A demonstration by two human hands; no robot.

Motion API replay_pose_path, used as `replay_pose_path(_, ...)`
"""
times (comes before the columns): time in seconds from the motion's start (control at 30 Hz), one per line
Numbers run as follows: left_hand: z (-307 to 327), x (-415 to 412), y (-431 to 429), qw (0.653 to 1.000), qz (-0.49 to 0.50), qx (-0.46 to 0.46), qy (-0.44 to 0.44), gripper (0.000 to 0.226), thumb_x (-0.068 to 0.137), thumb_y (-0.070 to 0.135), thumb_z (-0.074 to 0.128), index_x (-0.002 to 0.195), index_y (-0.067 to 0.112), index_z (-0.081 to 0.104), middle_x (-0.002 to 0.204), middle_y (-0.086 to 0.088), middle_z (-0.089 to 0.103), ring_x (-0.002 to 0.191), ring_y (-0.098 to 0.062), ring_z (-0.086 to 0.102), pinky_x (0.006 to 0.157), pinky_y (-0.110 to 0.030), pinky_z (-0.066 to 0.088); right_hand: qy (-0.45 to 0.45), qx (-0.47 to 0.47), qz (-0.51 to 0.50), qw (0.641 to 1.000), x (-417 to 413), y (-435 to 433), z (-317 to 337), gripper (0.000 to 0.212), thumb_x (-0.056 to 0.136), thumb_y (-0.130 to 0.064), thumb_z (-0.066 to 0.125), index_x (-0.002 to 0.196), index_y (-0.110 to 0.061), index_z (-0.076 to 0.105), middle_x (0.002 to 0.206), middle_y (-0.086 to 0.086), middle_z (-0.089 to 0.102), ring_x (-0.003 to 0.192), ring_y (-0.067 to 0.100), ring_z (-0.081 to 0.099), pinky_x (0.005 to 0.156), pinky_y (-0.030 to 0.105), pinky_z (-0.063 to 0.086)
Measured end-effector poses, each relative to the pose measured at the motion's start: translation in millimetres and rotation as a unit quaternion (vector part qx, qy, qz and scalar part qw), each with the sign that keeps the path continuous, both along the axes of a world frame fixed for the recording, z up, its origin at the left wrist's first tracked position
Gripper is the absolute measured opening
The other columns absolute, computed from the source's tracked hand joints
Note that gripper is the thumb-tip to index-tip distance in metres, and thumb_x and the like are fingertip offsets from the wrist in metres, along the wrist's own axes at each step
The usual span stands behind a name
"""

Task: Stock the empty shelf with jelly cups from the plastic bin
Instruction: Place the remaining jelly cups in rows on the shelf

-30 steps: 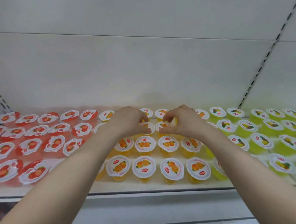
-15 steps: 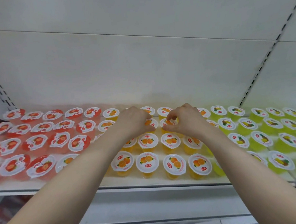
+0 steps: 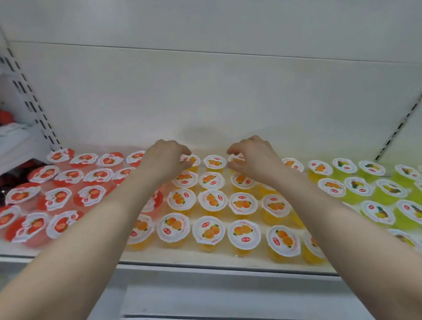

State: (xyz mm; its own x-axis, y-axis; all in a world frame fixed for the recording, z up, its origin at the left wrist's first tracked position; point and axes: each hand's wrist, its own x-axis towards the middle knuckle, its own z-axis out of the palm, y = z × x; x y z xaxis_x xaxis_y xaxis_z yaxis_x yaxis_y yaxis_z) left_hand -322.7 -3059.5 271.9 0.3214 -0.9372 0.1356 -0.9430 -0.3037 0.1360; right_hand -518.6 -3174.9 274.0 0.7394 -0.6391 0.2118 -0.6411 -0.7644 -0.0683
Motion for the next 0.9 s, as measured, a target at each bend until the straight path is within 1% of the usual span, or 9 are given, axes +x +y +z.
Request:
replay_pose_path(0.2,-6.0,6.1,-4.4,1.000,-0.018,0.007,0.023,0.039,0.092,0.042,0.058,0.128,0.027,0.062,0.124,0.000,0.066,0.113,-0.024,0.057,0.092,-0.038,0.050,0.029,0.021,-0.011,0.999,36.0,1.5,-8.2,0.044,0.091,-0.056,0.053,0.123,-0.027,0.062,0.116,0.000,0.067,0.119,0.024,0.047,0.093,0.041,0.041)
replay_pose_path(0.37,-10.9,10.2,-9.1,0.999,-0.024,0.011,0.032,0.035,0.092,0.040,0.059,0.126,0.030,0.063,0.122,0.000,0.066,0.111,-0.023,0.057,0.089,-0.037,0.050,0.026,0.042,-0.021,0.999,44.2,1.5,-9.2,0.042,0.089,-0.055,0.057,0.119,-0.026,0.064,0.115,-0.001,0.067,0.116,0.023,0.048,0.093,0.040,0.042)
replay_pose_path(0.47,-13.0,13.7,-12.9,0.998,-0.028,0.001,0.048,0.034,0.091,0.038,0.061,0.123,0.028,0.065,0.121,0.000,0.066,0.110,-0.023,0.057,0.087,-0.035,0.048,0.026,0.044,-0.025,0.998,46.8,1.0,-8.9,0.040,0.088,-0.054,0.058,0.115,-0.026,0.067,0.113,-0.002,0.067,0.112,0.022,0.050,0.090,0.039,0.044)
replay_pose_path(0.6,-17.2,19.6,-18.3,0.998,-0.030,-0.009,0.053,0.032,0.091,0.037,0.062,0.122,0.029,0.065,0.120,0.000,0.067,0.111,-0.023,0.056,0.087,-0.036,0.047,0.026,0.031,-0.033,0.999,51.4,2.7,-12.0,0.038,0.091,-0.052,0.057,0.117,-0.026,0.067,0.113,0.004,0.065,0.112,0.023,0.049,0.088,0.037,0.042)
replay_pose_path(0.7,-18.0,22.1,-18.7,0.998,-0.035,-0.010,0.055,0.032,0.091,0.038,0.062,0.122,0.029,0.065,0.120,0.000,0.067,0.111,-0.023,0.055,0.088,-0.037,0.048,0.006,0.028,-0.044,0.999,53.1,5.6,-14.6,0.037,0.093,-0.050,0.055,0.118,-0.026,0.066,0.114,0.007,0.063,0.112,0.024,0.049,0.089,0.037,0.041)
replay_pose_path(0.8,-17.9,23.8,-14.9,0.998,-0.045,-0.018,0.046,0.034,0.091,0.039,0.062,0.123,0.027,0.065,0.121,0.001,0.066,0.111,-0.023,0.055,0.089,-0.037,0.048,0.002,0.033,-0.050,0.998,51.4,6.5,-15.6,0.036,0.092,-0.051,0.055,0.117,-0.027,0.066,0.113,0.006,0.064,0.112,0.024,0.049,0.089,0.038,0.041)
replay_pose_path(0.9,-15.4,24.6,-6.2,0.997,-0.060,-0.022,0.034,0.034,0.091,0.039,0.062,0.123,0.027,0.065,0.121,0.001,0.066,0.107,-0.023,0.055,0.086,-0.036,0.045,-0.001,0.017,-0.046,0.999,43.8,10.2,-14.1,0.038,0.091,-0.054,0.056,0.117,-0.029,0.065,0.112,0.001,0.068,0.113,0.023,0.050,0.088,0.039,0.042)
